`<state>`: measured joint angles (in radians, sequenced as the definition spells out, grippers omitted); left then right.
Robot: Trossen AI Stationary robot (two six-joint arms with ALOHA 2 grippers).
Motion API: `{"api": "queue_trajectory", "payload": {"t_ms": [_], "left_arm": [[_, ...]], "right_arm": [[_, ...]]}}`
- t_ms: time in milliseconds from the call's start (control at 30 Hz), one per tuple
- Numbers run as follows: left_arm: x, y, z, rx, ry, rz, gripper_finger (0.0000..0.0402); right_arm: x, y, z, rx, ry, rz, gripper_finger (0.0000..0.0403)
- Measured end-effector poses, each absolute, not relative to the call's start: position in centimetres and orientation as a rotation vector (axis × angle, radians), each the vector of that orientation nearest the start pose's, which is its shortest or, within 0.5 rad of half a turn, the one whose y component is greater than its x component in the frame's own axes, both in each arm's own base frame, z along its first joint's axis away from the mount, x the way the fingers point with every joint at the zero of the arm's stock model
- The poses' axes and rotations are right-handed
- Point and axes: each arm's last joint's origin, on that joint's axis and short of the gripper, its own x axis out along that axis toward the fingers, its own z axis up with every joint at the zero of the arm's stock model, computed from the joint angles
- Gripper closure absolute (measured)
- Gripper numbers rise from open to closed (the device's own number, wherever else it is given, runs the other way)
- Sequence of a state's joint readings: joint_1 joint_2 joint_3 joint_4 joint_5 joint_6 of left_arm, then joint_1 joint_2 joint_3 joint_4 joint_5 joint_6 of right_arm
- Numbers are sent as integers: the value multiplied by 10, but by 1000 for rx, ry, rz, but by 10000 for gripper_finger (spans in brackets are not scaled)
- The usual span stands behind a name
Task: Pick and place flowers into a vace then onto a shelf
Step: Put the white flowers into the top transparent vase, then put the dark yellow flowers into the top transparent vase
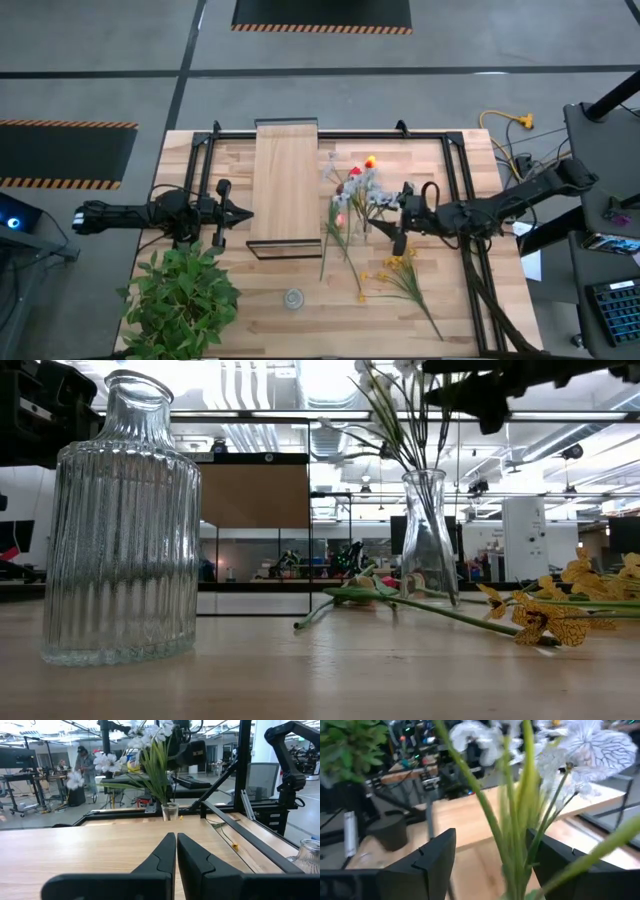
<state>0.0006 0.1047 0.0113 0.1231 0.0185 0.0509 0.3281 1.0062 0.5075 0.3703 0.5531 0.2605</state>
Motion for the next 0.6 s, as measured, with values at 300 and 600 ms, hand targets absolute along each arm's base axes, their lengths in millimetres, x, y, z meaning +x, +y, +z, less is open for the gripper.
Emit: {"api": "queue_trajectory", "payload": {"t_ms": [300,600], "left_arm": [[104,0,171,51,-31,-18,402],[104,0,171,51,-30,-18,402]], "right_arm": [[193,61,265,292,301,-237,175],[197,70,279,377,474,-302,175]]}}
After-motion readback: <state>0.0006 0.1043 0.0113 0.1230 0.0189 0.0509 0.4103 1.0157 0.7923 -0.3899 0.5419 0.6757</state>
